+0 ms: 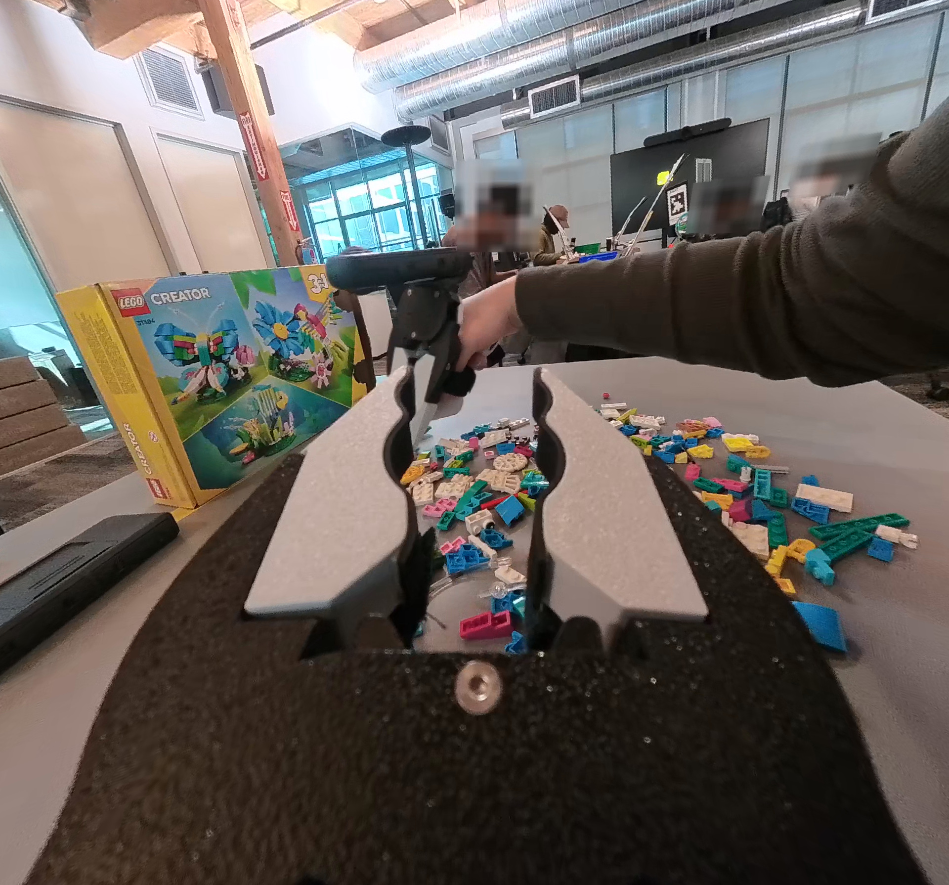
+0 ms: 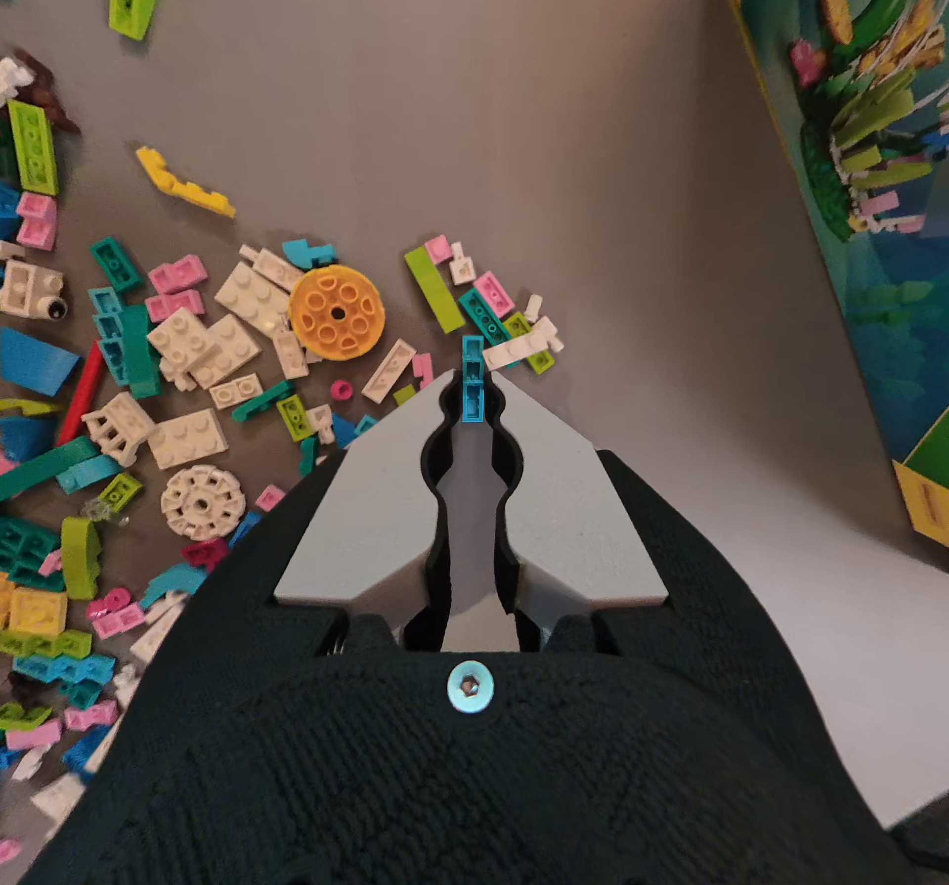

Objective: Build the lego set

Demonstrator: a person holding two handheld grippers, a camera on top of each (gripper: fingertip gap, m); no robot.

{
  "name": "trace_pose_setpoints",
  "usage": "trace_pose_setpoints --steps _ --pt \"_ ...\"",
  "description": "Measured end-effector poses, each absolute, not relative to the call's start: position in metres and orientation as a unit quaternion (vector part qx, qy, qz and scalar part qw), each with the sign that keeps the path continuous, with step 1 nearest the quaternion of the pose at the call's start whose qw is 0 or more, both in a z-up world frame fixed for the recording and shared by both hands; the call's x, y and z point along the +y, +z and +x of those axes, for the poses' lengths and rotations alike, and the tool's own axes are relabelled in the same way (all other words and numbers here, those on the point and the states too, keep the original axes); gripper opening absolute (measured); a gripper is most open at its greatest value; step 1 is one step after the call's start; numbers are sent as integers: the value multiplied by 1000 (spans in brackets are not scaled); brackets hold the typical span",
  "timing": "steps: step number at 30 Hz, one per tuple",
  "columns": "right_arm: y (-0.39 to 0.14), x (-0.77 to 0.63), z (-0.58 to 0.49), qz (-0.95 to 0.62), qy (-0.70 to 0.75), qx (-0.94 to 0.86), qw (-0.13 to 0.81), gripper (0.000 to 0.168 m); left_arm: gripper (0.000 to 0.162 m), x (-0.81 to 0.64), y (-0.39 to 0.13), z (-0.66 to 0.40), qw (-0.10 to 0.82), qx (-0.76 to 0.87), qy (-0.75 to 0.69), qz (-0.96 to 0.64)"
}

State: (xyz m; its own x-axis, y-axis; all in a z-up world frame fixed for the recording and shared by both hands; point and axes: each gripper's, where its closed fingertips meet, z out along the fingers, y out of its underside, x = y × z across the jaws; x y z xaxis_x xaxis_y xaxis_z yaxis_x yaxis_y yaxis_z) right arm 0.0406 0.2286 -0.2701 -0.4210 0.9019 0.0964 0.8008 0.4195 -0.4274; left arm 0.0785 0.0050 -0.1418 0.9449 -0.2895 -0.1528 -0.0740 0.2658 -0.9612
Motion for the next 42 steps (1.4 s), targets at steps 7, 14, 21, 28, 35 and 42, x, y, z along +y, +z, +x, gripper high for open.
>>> trace_pose_setpoints --steps 7,14,21,28,35,42 --pt "-266 230 25 -537 158 -810 176 13 42 5 -142 78 781 150 -71 -602" --pt "-256 206 43 -529 229 -803 150 21 43 5 -142 79 780 149 -74 -603" --pt "-261 187 46 -502 255 -816 131 39 42 5 -142 79 781 148 -79 -601" --pt "-267 203 33 -512 210 -812 183 22 42 5 -142 79 780 149 -78 -603" --pt "-243 213 33 -519 221 -787 250 22 42 6 -143 78 779 148 -78 -604" --pt "-240 223 72 -547 186 -776 253 24 42 6 -142 78 780 146 -79 -604"
